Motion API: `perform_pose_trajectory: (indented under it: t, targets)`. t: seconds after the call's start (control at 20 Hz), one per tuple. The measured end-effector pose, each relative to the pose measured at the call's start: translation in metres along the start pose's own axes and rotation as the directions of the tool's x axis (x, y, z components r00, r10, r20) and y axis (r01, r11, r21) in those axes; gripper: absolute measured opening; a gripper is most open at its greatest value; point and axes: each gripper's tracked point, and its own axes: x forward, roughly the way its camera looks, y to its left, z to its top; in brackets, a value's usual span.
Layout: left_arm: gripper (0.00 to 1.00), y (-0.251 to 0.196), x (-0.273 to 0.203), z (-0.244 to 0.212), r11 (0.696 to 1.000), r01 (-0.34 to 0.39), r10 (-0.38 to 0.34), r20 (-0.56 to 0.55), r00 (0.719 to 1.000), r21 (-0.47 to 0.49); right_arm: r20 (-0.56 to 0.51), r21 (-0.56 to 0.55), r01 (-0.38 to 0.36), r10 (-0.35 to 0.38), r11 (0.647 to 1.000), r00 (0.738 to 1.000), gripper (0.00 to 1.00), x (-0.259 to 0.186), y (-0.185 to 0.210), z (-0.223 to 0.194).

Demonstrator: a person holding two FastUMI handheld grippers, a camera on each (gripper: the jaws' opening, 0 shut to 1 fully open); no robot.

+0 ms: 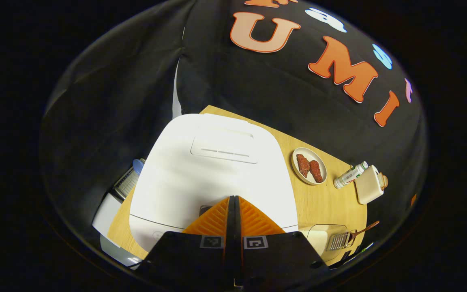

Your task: Close the left gripper, press the button to open the rice cooker; take a wooden spoon from the chopstick holder with the right hand, scoop a spoonful of rice and pour it into the rice cooker, then put the wooden spoon back into the chopstick holder.

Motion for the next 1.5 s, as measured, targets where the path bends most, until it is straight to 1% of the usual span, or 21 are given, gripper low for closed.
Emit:
perform_pose_trajectory:
  t: [0.1,0.15,0.2,0.25,0.35,0.45,0.5,0.65,0.8,0.9,1.05,1.1,1.15,1.2,1.25,1.3,1.35,1.4,1.45,1.5]
  targets:
    - [0.05,-0.008,-0.024,0.024,0.998,-0.026,0.020,0.120,0.993,0.053,-0.016,-0.012,0.000,0.000,1.000,1.000,0.93,0.001,-0.005,-0.008]
    - [0.04,-0.014,-0.040,0.043,0.996,-0.045,0.028,0.201,0.979,0.083,-0.035,-0.012,-0.005,0.004,1.000,0.999,0.93,0.002,-0.006,-0.016]
    - [0.05,-0.022,-0.059,0.065,0.991,-0.068,0.033,0.288,0.957,0.115,-0.059,-0.005,-0.010,0.010,1.000,0.998,0.93,0.002,-0.007,-0.025]
    - [0.04,-0.030,-0.076,0.077,0.987,-0.083,0.031,0.346,0.938,0.137,-0.079,0.007,-0.022,0.023,1.000,0.997,0.93,0.002,-0.005,-0.033]
    - [0.04,-0.056,-0.108,0.083,0.986,-0.069,-0.001,0.422,0.907,0.149,-0.119,0.030,-0.051,0.054,0.998,0.991,0.94,0.003,0.000,-0.053]
    - [0.04,-0.073,-0.129,0.082,0.989,-0.053,-0.022,0.481,0.877,0.140,-0.167,0.037,-0.069,0.074,0.997,0.983,0.93,0.004,0.000,-0.076]
    - [0.04,-0.084,-0.141,0.082,0.989,-0.045,-0.032,0.507,0.861,0.139,-0.192,0.043,-0.075,0.082,0.996,0.978,0.93,0.004,0.000,-0.087]
    - [0.04,-0.103,-0.172,0.075,0.988,-0.058,-0.037,0.582,0.812,0.144,-0.281,0.099,-0.081,0.106,0.992,0.954,0.93,0.007,-0.003,-0.127]
    - [0.04,-0.115,-0.203,0.069,0.987,-0.091,-0.016,0.641,0.767,0.134,-0.375,0.199,-0.078,0.149,0.977,0.915,0.93,0.012,-0.005,-0.170]
    - [0.05,-0.128,-0.219,0.063,0.988,-0.086,-0.021,0.672,0.740,0.126,-0.411,0.252,-0.074,0.176,0.965,0.895,0.93,0.021,-0.002,-0.189]
    - [0.05,-0.138,-0.236,0.051,0.987,-0.110,-0.005,0.694,0.720,0.121,-0.451,0.279,-0.094,0.217,0.956,0.866,0.90,0.032,0.005,-0.216]
    - [0.08,-0.142,-0.240,0.047,0.985,-0.119,0.000,0.695,0.719,0.122,-0.466,0.297,-0.112,0.246,0.948,0.850,0.90,0.033,0.008,-0.224]
    - [0.11,-0.147,-0.244,0.042,0.983,-0.129,0.002,0.699,0.715,0.128,-0.469,0.320,-0.114,0.262,0.941,0.843,0.90,0.035,0.010,-0.230]
    - [0.08,-0.150,-0.248,0.039,0.981,-0.142,0.008,0.706,0.708,0.132,-0.479,0.342,-0.118,0.281,0.932,0.831,0.90,0.038,0.012,-0.236]
    - [0.08,-0.157,-0.255,0.035,0.980,-0.143,0.001,0.710,0.705,0.140,-0.483,0.360,-0.114,0.290,0.926,0.826,0.90,0.037,0.012,-0.241]
    - [0.19,-0.163,-0.256,0.031,0.979,-0.140,-0.005,0.708,0.706,0.146,-0.476,0.387,-0.118,0.308,0.914,0.824,0.90,0.041,0.014,-0.241]
    - [0.22,-0.168,-0.255,0.027,0.980,-0.136,-0.008,0.706,0.709,0.148,-0.443,0.432,-0.123,0.328,0.894,0.834,0.89,0.045,0.016,-0.234]
    - [0.31,-0.174,-0.255,0.024,0.980,-0.133,-0.010,0.701,0.713,0.149,-0.409,0.472,-0.123,0.341,0.873,0.846,0.86,0.048,0.018,-0.229]
    - [0.43,-0.175,-0.255,0.022,0.980,-0.134,-0.008,0.697,0.717,0.149,-0.390,0.503,-0.116,0.344,0.857,0.854,0.79,0.053,0.018,-0.224]
    - [0.53,-0.179,-0.253,0.020,0.978,-0.138,-0.008,0.691,0.723,0.155,-0.376,0.525,-0.108,0.343,0.845,0.861,0.75,0.057,0.016,-0.220]
